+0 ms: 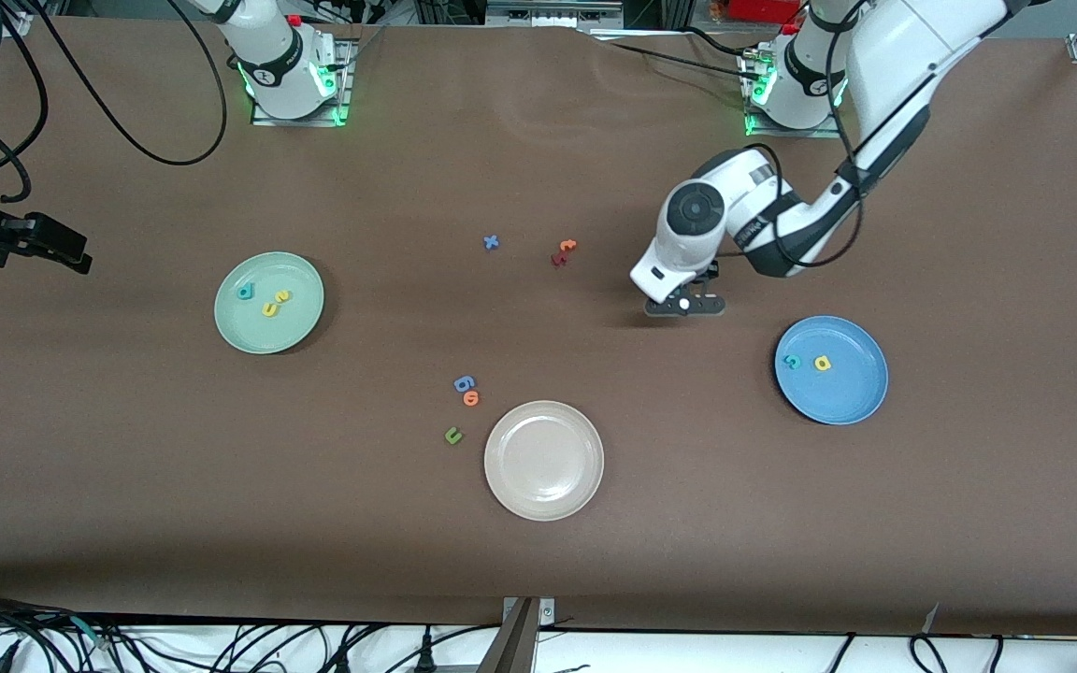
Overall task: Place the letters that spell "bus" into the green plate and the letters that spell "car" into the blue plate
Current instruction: 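Carry the teal letter with the left gripper over the blue plate, then open the left gripper to drop the teal letter onto the blue plate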
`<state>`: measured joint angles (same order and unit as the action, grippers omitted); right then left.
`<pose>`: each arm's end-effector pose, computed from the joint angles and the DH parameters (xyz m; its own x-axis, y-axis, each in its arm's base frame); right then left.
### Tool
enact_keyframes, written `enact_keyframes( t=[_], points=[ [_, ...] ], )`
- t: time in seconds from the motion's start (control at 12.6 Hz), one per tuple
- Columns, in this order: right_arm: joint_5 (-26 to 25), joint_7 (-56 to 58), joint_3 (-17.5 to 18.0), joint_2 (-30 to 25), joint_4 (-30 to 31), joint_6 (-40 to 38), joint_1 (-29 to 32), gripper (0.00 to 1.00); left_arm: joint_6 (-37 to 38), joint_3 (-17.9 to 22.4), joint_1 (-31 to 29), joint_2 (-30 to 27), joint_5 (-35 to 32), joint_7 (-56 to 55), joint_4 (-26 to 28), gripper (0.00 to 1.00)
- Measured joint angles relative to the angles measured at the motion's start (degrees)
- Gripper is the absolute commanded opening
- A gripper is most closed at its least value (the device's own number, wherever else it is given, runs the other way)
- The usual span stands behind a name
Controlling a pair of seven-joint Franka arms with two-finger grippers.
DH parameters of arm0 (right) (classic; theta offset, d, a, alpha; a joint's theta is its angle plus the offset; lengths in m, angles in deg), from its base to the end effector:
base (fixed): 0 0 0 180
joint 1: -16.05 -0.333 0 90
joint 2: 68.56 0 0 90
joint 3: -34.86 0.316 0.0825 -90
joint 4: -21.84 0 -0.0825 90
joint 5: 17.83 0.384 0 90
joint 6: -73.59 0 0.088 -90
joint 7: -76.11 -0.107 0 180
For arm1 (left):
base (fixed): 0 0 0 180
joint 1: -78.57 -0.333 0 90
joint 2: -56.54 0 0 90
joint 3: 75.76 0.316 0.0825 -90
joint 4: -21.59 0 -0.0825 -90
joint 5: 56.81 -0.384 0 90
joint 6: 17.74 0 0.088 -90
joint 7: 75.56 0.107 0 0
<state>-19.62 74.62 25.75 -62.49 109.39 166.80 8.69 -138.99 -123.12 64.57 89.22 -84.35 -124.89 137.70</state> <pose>0.5906 -0.0164 0.5898 0.9985 -0.0540 -0.0046 -0.0537 -0.9974 0.0480 0.4876 -0.2906 0.2256 0.9782 0.0079 -0.2075 -0.0180 -0.9922 -0.1231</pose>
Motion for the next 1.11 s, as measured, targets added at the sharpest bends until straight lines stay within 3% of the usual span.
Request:
enact_keyframes(
  t=[0.16, 0.4, 0.71, 1.11],
  points=[
    [-0.01, 0.0, 0.0, 0.0, 0.0, 0.01, 0.0, 1.0, 8.73, 0.02, -1.83, -0.11, 3.15, 7.54, -7.13, 0.04],
    [-0.01, 0.0, 0.0, 0.01, 0.01, 0.01, 0.0, 1.0, 15.43, 0.19, -7.73, -0.11, 5.35, 19.33, -13.38, 0.04],
    [-0.01, 0.0, 0.0, 0.01, 0.0, 0.02, 0.01, 1.0, 17.31, 0.73, -16.24, 0.04, 5.39, 31.32, -14.53, 0.04],
    [-0.02, 0.0, 0.0, 0.01, 0.01, 0.02, 0.0, 1.0, 15.49, 7.03, -17.9, 1.25, 2.43, 38.2, -14.47, 0.07]
  ],
)
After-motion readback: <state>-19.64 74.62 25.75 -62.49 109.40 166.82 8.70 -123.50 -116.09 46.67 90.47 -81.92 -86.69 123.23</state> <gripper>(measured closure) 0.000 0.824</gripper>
